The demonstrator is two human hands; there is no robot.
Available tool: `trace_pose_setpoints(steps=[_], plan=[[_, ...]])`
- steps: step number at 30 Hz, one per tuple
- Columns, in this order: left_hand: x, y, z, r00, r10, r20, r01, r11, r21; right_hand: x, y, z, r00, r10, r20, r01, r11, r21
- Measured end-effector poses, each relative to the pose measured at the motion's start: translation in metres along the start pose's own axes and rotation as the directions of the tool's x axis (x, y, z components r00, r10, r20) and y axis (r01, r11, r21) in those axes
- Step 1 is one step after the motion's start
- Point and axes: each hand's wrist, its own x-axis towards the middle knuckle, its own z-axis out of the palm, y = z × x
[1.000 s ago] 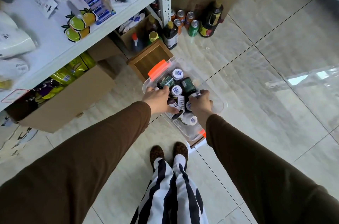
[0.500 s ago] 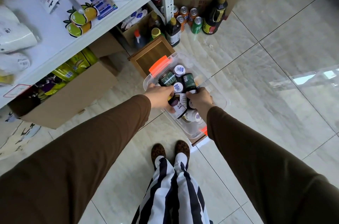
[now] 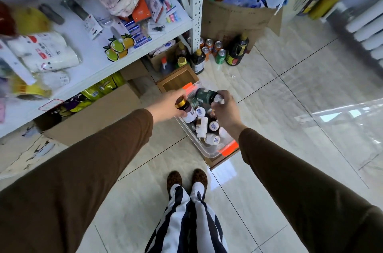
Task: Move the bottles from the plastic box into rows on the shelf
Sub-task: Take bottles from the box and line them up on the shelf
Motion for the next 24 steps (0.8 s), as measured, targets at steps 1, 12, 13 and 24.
trace_pose_setpoints(steps=[1,12,13,24], plan=[[-0.011,0.004,-0.015,1.0,-0.01,-0.025,0.01,1.0,0.015,-0.004,-0.017,-0.008,0.998,-0.044,0.034,0.043,0.999,0.009],[-0.174,0.04,-0.182,0.94,0.023,-0.341,-0.111,0.965,-0.239,-0.068,-0.224,-0.079,0.785,-0.531,0.319,0.498,0.847,0.185],[-0.19,0.042,-0.195,0.932,0.025,-0.362,-0.124,0.96,-0.251,-0.076,-0.242,-0.081,0.761,-0.56,0.328,0.529,0.828,0.186],[-0.33,0.011,-0.294,0.849,-0.054,-0.525,-0.163,0.92,-0.358,-0.144,-0.398,-0.031,0.575,-0.792,0.205,0.779,0.607,0.16]])
